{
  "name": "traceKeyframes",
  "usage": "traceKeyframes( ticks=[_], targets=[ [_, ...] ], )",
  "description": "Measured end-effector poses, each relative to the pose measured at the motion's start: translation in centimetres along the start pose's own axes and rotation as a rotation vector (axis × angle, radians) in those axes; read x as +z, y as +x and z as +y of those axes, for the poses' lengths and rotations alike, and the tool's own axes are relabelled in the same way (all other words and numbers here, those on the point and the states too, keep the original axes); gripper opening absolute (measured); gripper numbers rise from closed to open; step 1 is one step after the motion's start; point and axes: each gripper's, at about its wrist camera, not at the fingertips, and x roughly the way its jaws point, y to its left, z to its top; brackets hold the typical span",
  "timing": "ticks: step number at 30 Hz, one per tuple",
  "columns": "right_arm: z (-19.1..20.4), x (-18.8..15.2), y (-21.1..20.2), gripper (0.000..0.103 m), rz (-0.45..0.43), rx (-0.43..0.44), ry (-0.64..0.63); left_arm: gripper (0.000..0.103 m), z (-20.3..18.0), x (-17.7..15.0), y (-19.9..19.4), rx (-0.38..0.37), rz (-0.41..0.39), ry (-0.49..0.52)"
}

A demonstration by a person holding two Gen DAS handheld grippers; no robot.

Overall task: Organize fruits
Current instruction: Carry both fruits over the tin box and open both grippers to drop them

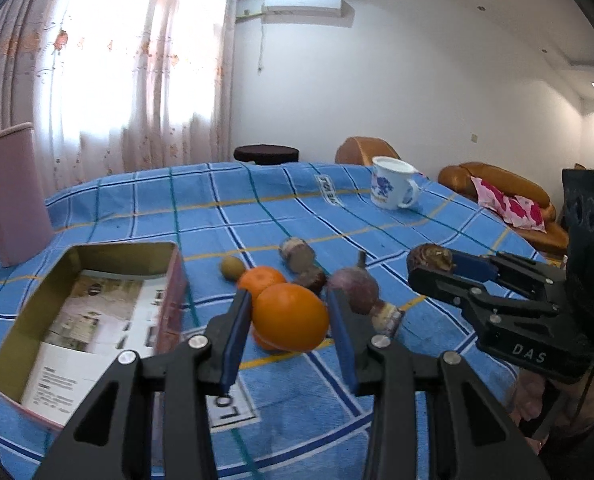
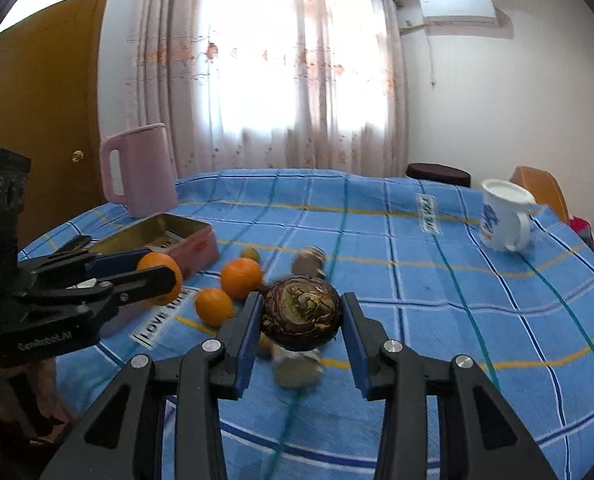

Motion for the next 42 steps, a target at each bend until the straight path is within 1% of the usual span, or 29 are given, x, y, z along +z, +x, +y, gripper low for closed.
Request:
traceKeyframes(
  ticks=[9, 12, 19, 22, 29, 39, 42],
  targets=[
    [4.1, 3.2, 1.5, 0.041, -0.028, 0.098, -0.06, 0.041, 4.5, 0.6, -1.5, 0.085, -0.031, -0.07],
    [5.6, 4.2, 2.2, 0.041, -0.04, 0.123, -0.079, 0.041, 6.1, 0.8, -1.8, 0.131, -0.038, -0.088],
    [8.9, 5.9, 4.7, 0.041, -0.028, 0.187, -0.118, 0.041, 9.6, 0.6, -2.1, 0.209, -0.026, -0.124],
    [10.3, 6.3, 5.7, 0.041, -0.017, 0.208, -0.138, 0.041, 10.8, 0.4, -1.8, 0.228, -0.014, -0.135],
    [12.3, 6.3, 8.5, 0.041, 0.029, 0.235, -0.158, 0.041, 13.1, -0.1, -1.1, 0.256, 0.015, -0.162],
    [14.3, 4.7, 12.1, 0.041, 0.131, 0.278, -0.171, 0.041, 15.2, -0.4, -0.6, 0.275, 0.059, -0.188],
    [14.9, 4.2, 12.9, 0.041, 0.163, 0.28, -0.185, 0.041, 15.8, -0.5, -0.3, 0.269, 0.083, -0.204]
  ],
)
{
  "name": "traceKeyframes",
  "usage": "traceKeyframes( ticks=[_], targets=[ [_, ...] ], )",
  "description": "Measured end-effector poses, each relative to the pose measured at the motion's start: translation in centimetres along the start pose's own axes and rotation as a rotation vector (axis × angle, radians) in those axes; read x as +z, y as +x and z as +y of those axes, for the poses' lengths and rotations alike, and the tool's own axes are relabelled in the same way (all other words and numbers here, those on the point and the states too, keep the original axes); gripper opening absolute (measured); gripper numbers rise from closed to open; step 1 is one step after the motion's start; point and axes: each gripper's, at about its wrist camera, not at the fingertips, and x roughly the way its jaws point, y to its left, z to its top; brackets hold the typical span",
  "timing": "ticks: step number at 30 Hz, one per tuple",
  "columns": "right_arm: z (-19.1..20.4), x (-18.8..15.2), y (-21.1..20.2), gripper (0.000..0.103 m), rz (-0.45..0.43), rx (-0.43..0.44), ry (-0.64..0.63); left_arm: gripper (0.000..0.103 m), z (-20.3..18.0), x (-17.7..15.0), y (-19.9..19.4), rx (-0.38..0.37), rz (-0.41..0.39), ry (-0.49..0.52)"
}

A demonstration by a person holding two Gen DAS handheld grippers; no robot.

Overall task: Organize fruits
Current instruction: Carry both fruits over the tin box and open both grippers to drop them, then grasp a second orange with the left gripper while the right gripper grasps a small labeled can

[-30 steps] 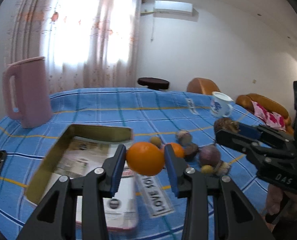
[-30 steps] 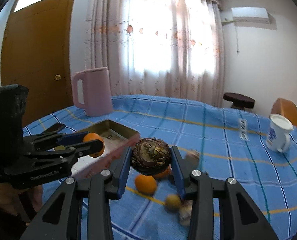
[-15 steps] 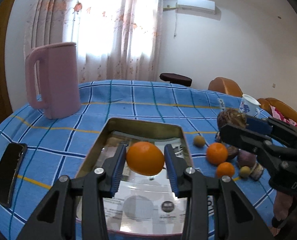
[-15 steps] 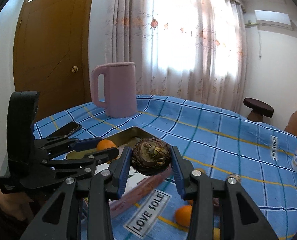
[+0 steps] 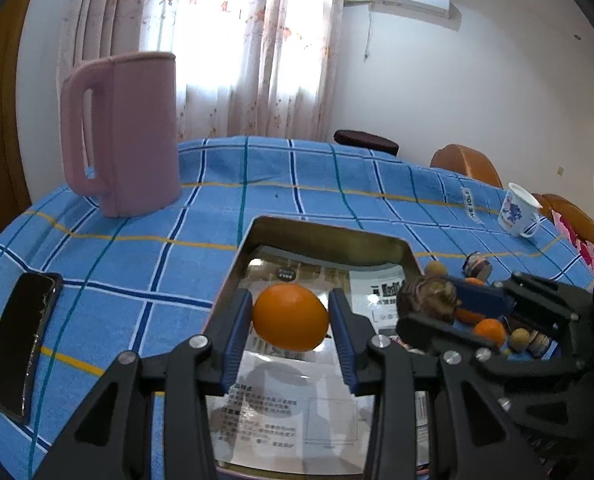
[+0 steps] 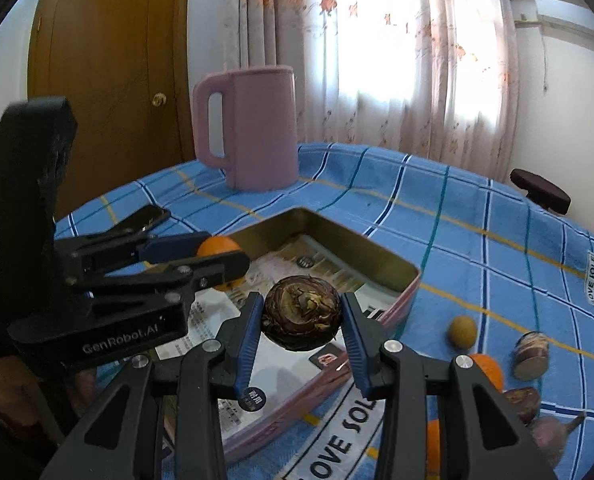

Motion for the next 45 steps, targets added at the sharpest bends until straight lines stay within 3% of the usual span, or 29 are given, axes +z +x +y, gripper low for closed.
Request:
traceKeyframes(
  ticks=[8, 10, 12, 15, 18, 24, 30, 38, 41, 42, 45],
  targets=[
    [0.5, 0.0, 1.8, 0.042, 0.071, 0.007, -0.009, 0.042, 0.3, 0.0, 0.4, 0.012, 0.021, -0.002],
    [0.5, 0.0, 1.8, 0.047, 0.075, 0.019, -0.01, 0.043, 0.2, 0.0, 0.2, 0.026, 0.011, 0.002],
    [0.6, -0.1, 1.3, 0.057, 0.06, 0.006, -0.013, 0.052, 0.1, 0.0, -0.1, 0.025, 0.002, -0.001],
    [0.4, -0.5, -0.4, 0.058, 0.038, -0.032, -0.023, 0.069, -0.3, 0.0, -1.3, 0.021, -0.041, -0.016],
    [-0.8, -1.7, -3.6, 0.058, -0.001, -0.093, -0.027, 0.071, -1.3, 0.2, -2.7, -0.012, -0.079, -0.012],
    [-7.0, -5.8, -10.3, 0.059, -0.015, -0.248, 0.118, 0.08, -5.5, 0.0, -4.2, -0.106, -0.109, 0.047],
    [-11.1, -8.9, -11.9, 0.059, 0.027, -0.302, 0.229, 0.081, -11.3, -0.9, -2.8, -0.188, -0.047, 0.151],
    [-12.4, -10.1, -10.7, 0.059, 0.084, -0.233, 0.294, 0.081, -15.1, -2.4, 0.1, -0.228, 0.069, 0.226],
    [-12.3, -10.3, -10.1, 0.048, 0.12, -0.213, 0.277, 0.078, -15.7, -2.6, 1.0, -0.228, 0.102, 0.236],
    [-12.3, -10.4, -9.7, 0.04, 0.14, -0.203, 0.271, 0.076, -15.8, -2.7, 1.4, -0.24, 0.12, 0.235],
    [-12.1, -10.4, -9.6, 0.037, 0.143, -0.197, 0.263, 0.071, -16.1, -2.7, 2.0, -0.237, 0.14, 0.241]
  ],
)
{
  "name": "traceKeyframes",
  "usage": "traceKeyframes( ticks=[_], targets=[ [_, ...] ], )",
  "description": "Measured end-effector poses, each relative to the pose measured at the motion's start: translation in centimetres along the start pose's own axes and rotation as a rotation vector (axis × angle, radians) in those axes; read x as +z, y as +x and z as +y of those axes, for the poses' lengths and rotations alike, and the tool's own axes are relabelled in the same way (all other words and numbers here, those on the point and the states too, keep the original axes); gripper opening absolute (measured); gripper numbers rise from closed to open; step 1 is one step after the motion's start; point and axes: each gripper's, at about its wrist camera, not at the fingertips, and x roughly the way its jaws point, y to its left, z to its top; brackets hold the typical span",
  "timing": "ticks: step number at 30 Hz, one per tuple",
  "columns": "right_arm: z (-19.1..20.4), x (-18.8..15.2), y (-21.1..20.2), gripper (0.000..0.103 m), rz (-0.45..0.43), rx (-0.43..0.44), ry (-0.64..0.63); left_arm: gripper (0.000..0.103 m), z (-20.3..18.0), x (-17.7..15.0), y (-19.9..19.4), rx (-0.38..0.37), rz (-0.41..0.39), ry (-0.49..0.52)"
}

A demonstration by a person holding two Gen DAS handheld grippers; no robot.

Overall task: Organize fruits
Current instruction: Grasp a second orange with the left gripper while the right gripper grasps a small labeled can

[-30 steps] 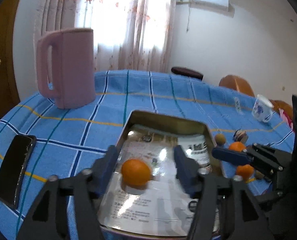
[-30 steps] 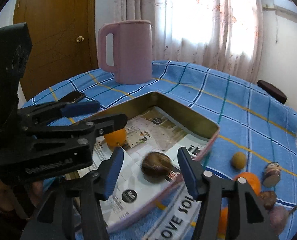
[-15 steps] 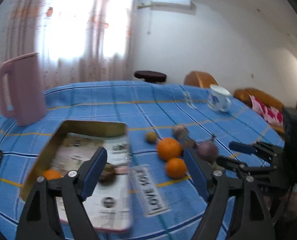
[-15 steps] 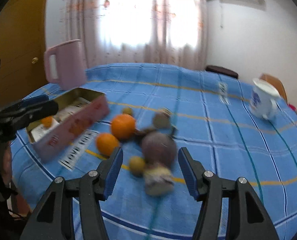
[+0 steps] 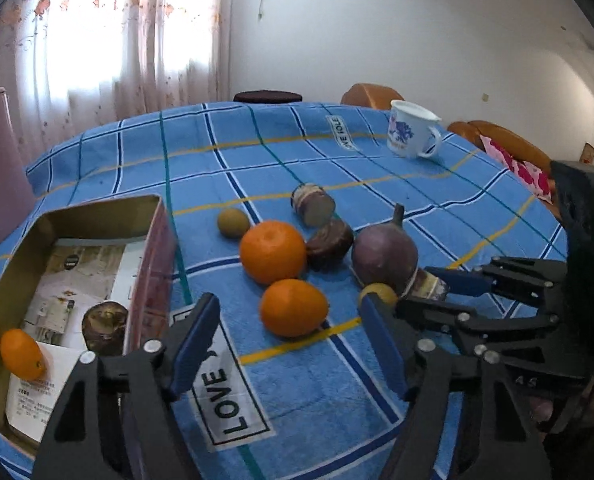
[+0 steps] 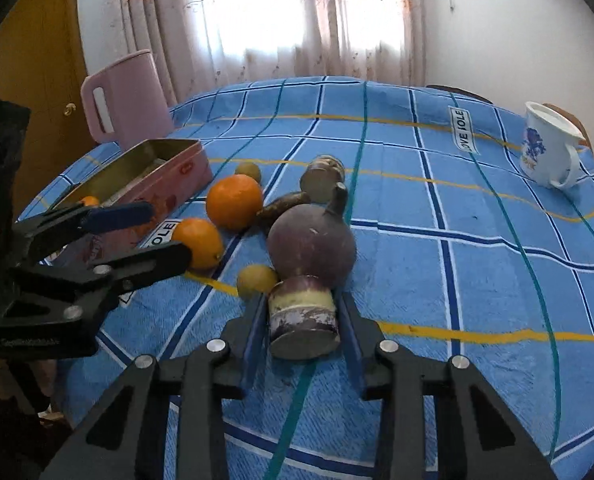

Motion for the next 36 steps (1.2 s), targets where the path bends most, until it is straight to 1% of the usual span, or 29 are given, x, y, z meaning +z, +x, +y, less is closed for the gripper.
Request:
traceKeyframes(
  ticks=[2, 4, 5, 6, 7, 9, 11, 13, 15, 18, 21, 22, 24, 25, 32, 35, 36],
  targets=[
    [0.0, -0.2, -0.4, 0.037, -0.023, 0.008, -0.001, 0.071, -0.2, 0.1, 0.2, 0.008, 0.004, 0.015],
    [-0.1, -0.3, -1.1, 0.037, -0.066, 0.011, 0.007, 0.069, -0.2, 0.3, 0.5, 0.019, 0.009, 0.016],
    [-0.2, -0.4, -1.4, 0.037, -0.085, 0.016, 0.013, 0.065, -0.3, 0.5, 0.6, 0.021, 0.009, 0.017],
    [-0.2, -0.4, -1.6, 0.037, -0.095, 0.019, 0.019, 0.055, -0.3, 0.6, 0.6, 0.016, 0.011, 0.016],
    [-0.4, -0.5, -1.8, 0.037, -0.108, 0.02, 0.029, 0.053, -0.5, 0.6, 0.6, 0.007, 0.012, 0.017],
    [-0.7, -0.4, -2.0, 0.037, -0.121, 0.024, 0.045, 0.053, -1.1, 0.7, 0.6, 0.006, 0.01, 0.035],
    [-0.8, -0.4, -2.1, 0.037, -0.127, 0.029, 0.052, 0.053, -1.3, 0.7, 0.9, -0.005, 0.023, 0.038],
    [-0.8, -0.4, -2.1, 0.037, -0.126, 0.031, 0.049, 0.054, -1.1, 0.7, 1.5, 0.006, 0.045, 0.021],
    [-0.7, -0.4, -2.0, 0.037, -0.123, 0.028, 0.043, 0.054, -0.6, 1.0, 1.7, -0.004, 0.053, 0.0],
    [-0.6, -0.3, -1.7, 0.037, -0.1, 0.023, 0.038, 0.054, -0.2, 1.3, 2.3, 0.008, 0.085, -0.02],
    [-0.5, -0.2, -1.4, 0.037, -0.083, 0.019, 0.033, 0.054, 0.3, 1.4, 2.9, -0.004, 0.11, -0.044],
    [-0.4, -0.2, -1.3, 0.037, -0.081, 0.017, 0.029, 0.053, 0.5, 1.3, 3.1, -0.013, 0.12, -0.052],
    [-0.4, -0.3, -1.3, 0.037, -0.085, 0.014, 0.026, 0.045, 0.7, 1.3, 3.3, -0.022, 0.134, -0.06],
    [-0.4, -0.2, -1.3, 0.037, -0.088, 0.013, 0.025, 0.045, 0.8, 1.2, 3.4, -0.025, 0.138, -0.063],
    [-0.1, -0.6, -2.4, 0.037, -0.151, -0.001, 0.008, 0.044, 0.5, 0.4, 2.6, -0.065, 0.112, -0.052],
    [0.0, -0.7, -3.0, 0.037, -0.189, -0.006, 0.001, 0.044, 0.0, 0.1, 1.7, -0.073, 0.068, -0.038],
    [0.1, -0.8, -3.1, 0.037, -0.199, -0.008, -0.002, 0.044, -0.2, 0.1, 1.4, -0.059, 0.051, -0.027]
  ],
)
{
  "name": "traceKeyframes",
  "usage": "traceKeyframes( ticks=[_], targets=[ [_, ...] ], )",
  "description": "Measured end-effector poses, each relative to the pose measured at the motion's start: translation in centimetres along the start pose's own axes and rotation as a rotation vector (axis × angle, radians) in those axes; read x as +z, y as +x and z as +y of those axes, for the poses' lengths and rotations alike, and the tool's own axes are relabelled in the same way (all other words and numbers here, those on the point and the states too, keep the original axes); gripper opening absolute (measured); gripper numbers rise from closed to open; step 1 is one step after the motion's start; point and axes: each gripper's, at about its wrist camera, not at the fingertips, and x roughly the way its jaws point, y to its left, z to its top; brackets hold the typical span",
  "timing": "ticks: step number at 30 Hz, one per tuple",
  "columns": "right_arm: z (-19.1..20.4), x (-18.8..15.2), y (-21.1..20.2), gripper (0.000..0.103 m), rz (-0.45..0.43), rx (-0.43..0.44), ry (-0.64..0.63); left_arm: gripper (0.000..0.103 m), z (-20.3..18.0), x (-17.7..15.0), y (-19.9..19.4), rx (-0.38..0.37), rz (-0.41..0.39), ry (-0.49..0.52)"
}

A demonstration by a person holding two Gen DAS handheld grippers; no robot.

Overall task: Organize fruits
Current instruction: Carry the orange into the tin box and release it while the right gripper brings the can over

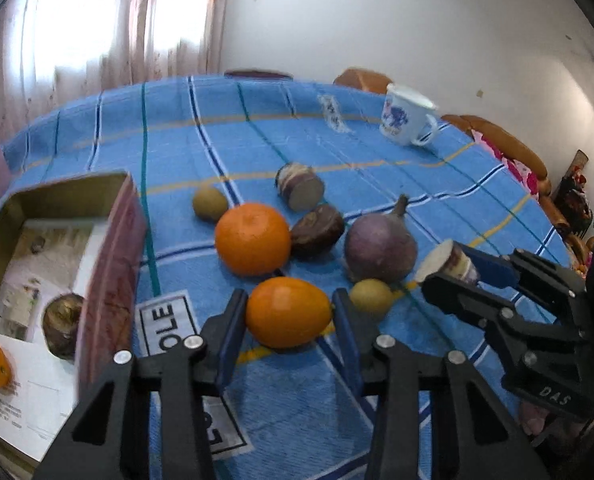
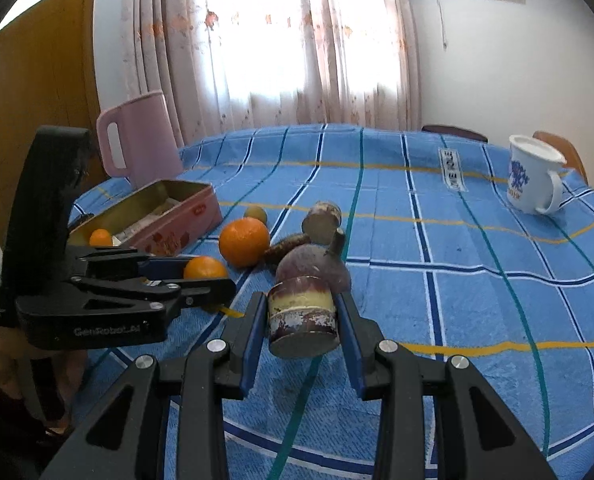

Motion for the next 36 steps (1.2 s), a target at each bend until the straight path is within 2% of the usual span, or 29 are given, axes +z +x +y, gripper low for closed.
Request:
traceKeyframes(
  ticks=[8, 15, 21, 36],
  targets=[
    [0.4, -0.1, -1.2, 0.037, -0.082, -0.005, -0.027, 0.044, -0.5, -0.2, -1.6, -0.007, -0.088, 0.004],
    [0.5, -0.3, -1.7, 0.037, -0.116, -0.004, -0.034, 0.044, -0.5, -0.5, -2.6, -0.006, -0.154, -0.005],
    [0.6, -0.5, -2.1, 0.037, -0.141, -0.005, -0.04, 0.044, -0.9, -1.0, -3.1, -0.003, -0.188, 0.004],
    [1.0, -0.8, -2.6, 0.037, -0.194, -0.007, -0.057, 0.044, -1.9, -1.5, -4.5, 0.055, -0.268, 0.039]
  ],
)
